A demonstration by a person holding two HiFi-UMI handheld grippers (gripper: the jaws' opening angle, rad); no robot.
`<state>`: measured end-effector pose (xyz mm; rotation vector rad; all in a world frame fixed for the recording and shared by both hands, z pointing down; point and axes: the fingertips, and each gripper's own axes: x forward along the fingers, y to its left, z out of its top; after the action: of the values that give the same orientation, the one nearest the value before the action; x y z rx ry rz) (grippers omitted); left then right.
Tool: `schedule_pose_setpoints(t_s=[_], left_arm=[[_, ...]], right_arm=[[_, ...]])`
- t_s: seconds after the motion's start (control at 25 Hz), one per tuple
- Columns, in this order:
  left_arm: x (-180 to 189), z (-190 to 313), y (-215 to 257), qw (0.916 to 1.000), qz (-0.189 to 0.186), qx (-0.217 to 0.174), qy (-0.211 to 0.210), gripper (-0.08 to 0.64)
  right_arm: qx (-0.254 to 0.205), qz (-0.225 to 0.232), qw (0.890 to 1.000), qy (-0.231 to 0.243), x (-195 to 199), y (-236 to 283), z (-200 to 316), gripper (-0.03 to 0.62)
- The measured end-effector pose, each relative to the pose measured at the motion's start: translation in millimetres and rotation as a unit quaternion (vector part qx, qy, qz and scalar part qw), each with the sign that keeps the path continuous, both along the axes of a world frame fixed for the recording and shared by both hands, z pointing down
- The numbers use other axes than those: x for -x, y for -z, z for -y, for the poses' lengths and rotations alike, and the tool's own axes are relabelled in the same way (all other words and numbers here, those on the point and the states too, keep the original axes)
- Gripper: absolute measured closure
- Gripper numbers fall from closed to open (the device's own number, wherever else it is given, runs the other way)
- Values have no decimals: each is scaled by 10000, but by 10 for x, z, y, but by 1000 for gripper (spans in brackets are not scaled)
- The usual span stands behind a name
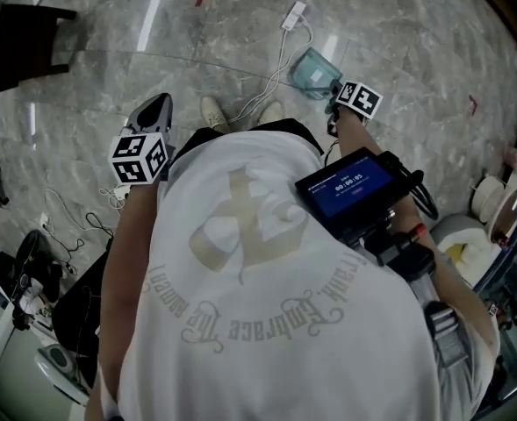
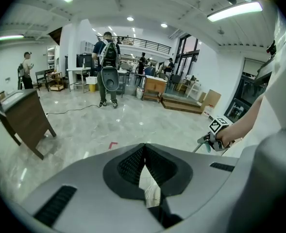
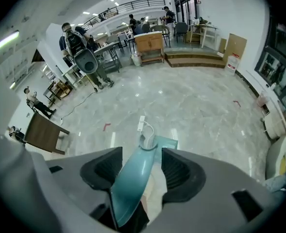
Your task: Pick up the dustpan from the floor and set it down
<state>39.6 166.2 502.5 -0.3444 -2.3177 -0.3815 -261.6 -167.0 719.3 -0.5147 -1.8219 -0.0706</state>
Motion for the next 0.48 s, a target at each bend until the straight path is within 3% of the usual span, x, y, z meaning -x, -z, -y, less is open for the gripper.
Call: schedule_pose_setpoints(t_s=[0.16, 0.48], left_arm=[[-126, 35, 57, 9998, 19, 33, 201, 548], [-211, 107, 65, 9995, 16, 18, 318, 548]], right_arm=[[-217, -150, 9996, 75, -35, -42, 78, 383], [-537, -239, 9981, 177, 12, -31, 109, 403]])
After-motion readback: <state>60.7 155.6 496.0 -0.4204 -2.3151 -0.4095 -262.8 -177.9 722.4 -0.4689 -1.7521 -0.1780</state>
